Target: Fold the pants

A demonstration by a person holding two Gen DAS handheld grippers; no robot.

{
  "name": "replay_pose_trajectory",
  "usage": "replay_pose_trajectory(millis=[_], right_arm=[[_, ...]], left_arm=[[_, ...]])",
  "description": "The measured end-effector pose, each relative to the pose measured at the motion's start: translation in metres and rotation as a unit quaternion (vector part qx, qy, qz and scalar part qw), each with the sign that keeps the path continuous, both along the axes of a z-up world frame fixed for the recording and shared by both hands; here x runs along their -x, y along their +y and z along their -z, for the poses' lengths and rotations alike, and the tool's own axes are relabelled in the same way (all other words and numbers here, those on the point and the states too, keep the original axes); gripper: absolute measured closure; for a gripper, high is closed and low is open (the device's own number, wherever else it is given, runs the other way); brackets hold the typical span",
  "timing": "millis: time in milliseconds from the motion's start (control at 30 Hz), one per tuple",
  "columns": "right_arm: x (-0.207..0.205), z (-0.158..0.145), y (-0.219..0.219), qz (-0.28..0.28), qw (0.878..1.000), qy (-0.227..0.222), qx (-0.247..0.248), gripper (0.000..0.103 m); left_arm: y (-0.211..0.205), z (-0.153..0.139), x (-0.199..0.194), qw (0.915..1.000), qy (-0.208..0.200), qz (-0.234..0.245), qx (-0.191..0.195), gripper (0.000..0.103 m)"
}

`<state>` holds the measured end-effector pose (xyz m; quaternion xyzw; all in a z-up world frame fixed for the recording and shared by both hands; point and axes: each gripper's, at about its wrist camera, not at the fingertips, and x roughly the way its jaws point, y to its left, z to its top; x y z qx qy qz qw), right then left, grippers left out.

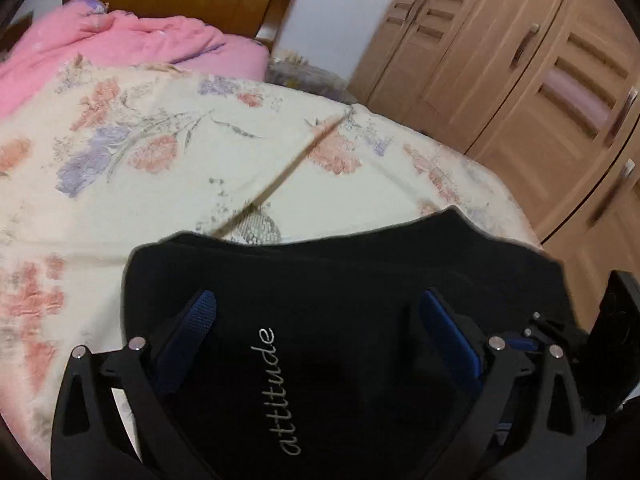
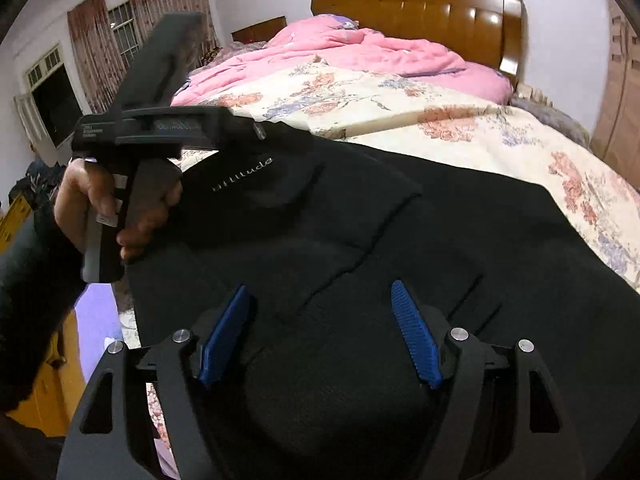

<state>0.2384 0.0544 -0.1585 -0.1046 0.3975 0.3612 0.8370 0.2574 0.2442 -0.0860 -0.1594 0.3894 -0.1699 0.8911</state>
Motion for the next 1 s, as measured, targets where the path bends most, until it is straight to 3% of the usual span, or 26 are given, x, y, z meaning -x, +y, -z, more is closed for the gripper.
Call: replay_pose_trajectory(millis=[67,133,300,367,400,467,600,900,1000], right_arm=[[-0.001,0.0,0.001,-0.004,1.0,0.0,0.0,0.027],[-0.001,0.0,0.003,-0.011,1.0,0.0,0.0,0.023],[-0.001,-0.001,0.004,-0.017,1.0,0.003,-0.004,0.018],[-0.003,-0.001,0.004,-0.017,1.0,0.005,-0.008,0.018],[-0.002,-0.002,0.003,-0.017,1.0,0.007,-0.012,0.018],[-0.005,-0.002,-0.001,-0.018,0.999,0.018,-0.032,0.018],[-0.008,-0.002,-0.008,-0.017,0.997,0.039,-0.066,0.018],[-0.004,-0.007,-0.004,-0.018,0.997,0.036,-0.069,0.018],[-0.006,-0.01,-0.01,-0.015,0.995,0.051,-0.079,0.018]], left_arm=[[0.004,-0.006,0.001,0.9998,0.005,-0.011,0.017,0.002],[0.002,-0.013,0.009,0.9998,-0.003,-0.017,0.003,0.002],[-0.016,-0.028,-0.009,0.9972,-0.016,0.008,-0.073,0.002],[-0.015,-0.024,-0.028,0.9975,-0.009,0.017,-0.068,0.002],[-0.013,-0.013,-0.042,0.9974,0.018,0.016,-0.068,0.002],[-0.014,0.006,-0.054,0.9951,0.035,0.011,-0.091,0.002],[-0.02,0.006,-0.054,0.9925,0.03,0.0,-0.119,0.002],[-0.016,0.003,-0.055,0.9929,0.029,-0.006,-0.116,0.002],[-0.024,-0.022,-0.03,0.9857,-0.002,-0.053,-0.16,0.002]])
